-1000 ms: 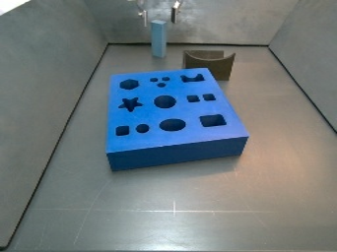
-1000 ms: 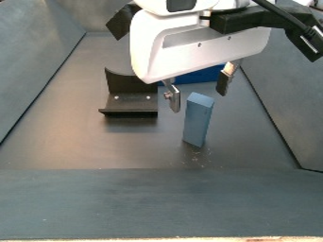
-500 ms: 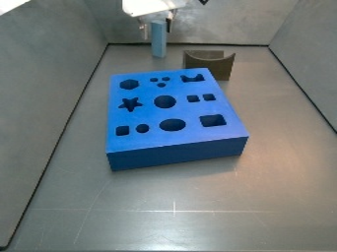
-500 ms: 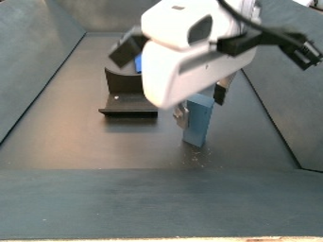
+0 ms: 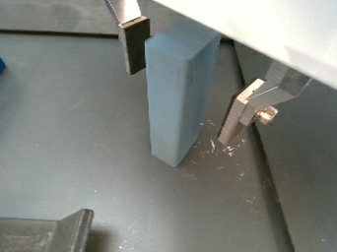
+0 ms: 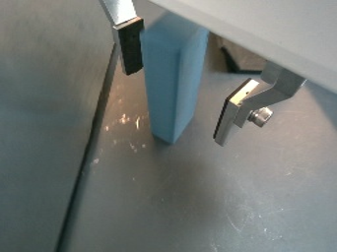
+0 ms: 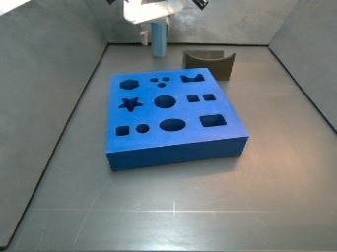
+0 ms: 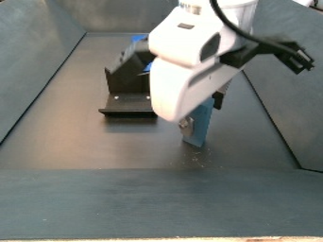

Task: Pick up the rectangle object. Move to above the board. Insert the rectangle object.
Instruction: Pick up the rectangle object.

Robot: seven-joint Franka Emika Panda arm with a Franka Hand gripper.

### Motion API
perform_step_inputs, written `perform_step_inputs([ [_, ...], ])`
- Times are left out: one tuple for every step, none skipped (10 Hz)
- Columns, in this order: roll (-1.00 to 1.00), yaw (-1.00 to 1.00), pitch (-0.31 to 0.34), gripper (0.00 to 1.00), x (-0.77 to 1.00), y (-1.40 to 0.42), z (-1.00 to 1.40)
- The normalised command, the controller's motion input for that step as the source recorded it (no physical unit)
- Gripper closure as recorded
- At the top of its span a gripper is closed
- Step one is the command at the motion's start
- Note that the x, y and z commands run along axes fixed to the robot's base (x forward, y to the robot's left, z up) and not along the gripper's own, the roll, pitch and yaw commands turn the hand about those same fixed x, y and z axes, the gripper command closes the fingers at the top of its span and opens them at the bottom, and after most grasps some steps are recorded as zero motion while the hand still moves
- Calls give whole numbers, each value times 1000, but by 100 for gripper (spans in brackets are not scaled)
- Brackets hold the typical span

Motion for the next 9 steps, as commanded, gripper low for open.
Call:
perform_step_inputs([
  [0,0,-40,0,0,0,0],
  [0,3,-40,0,0,0,-23],
  [-111,0,-117,0,0,0,-123],
  [-346,166,-243,0,0,0,-543],
  [-217,166,-29,0,40,97,-231],
  [-31,0,0,0,0,29,0],
  [-103,0,-14,0,0,0,-3],
  [0,0,0,100,0,0,0],
  [34,0,0,100,0,0,0],
])
